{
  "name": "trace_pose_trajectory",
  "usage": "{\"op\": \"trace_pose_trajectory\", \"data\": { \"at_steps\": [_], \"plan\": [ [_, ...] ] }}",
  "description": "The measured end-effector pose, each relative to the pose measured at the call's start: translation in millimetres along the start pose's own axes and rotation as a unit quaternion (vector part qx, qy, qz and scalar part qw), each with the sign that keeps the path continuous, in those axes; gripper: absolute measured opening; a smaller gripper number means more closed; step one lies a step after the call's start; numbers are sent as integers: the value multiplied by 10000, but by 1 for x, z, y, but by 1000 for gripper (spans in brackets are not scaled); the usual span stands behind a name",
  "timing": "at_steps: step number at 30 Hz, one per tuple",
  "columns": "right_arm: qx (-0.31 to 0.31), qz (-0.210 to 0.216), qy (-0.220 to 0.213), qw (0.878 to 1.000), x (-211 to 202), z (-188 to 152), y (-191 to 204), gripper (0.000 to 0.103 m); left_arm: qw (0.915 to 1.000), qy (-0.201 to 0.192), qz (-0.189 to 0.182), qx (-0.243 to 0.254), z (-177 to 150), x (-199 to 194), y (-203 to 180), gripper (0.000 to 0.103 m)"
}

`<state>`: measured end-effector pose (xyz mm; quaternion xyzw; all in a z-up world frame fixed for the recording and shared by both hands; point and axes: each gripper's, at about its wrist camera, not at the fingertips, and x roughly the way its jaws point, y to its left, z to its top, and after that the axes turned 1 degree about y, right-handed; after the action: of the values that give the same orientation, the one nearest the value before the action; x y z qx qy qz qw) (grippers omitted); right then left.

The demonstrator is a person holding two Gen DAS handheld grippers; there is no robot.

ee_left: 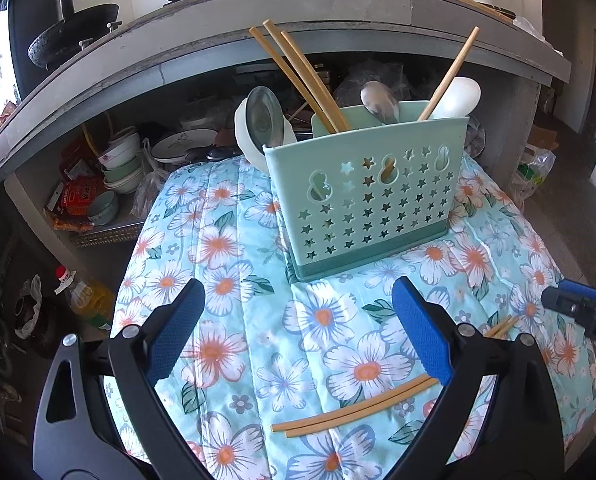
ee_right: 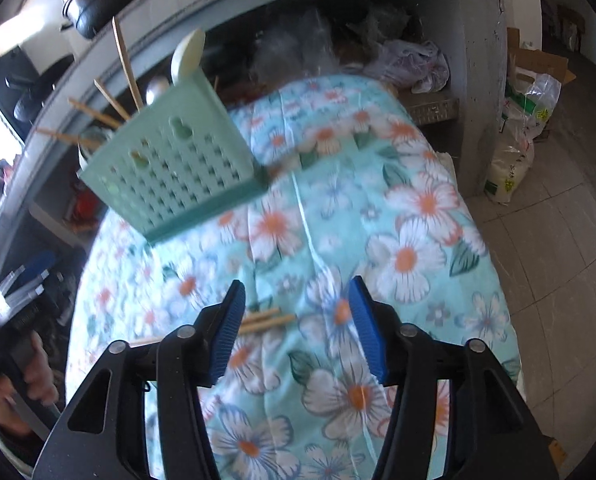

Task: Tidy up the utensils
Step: 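Move both tools back down to the last two chopsticks on the tablecloth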

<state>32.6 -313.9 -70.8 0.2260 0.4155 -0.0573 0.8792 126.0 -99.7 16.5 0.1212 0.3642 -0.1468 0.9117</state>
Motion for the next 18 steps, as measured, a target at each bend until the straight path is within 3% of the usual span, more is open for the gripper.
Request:
{"op": "trace_pose_trajectory", "data": {
  "at_steps": [3,8,12,18],
  "plan": [
    [-119,-168,-4,9998,2,-3,2,65,10000,18,-4,28,0,1,-3,91],
    [-110,-290,14,9995,1,-7,-1,68,10000,7,-72,59,-2,3,-7,91],
    [19,-377,-6,9993,-2,-9,-9,70,9988,-185,-425,172,-11,-2,-11,91],
    [261,-438,31,9987,1,-15,-22,70,9900,-285,-1089,847,-42,-10,-37,91]
  ]
}}
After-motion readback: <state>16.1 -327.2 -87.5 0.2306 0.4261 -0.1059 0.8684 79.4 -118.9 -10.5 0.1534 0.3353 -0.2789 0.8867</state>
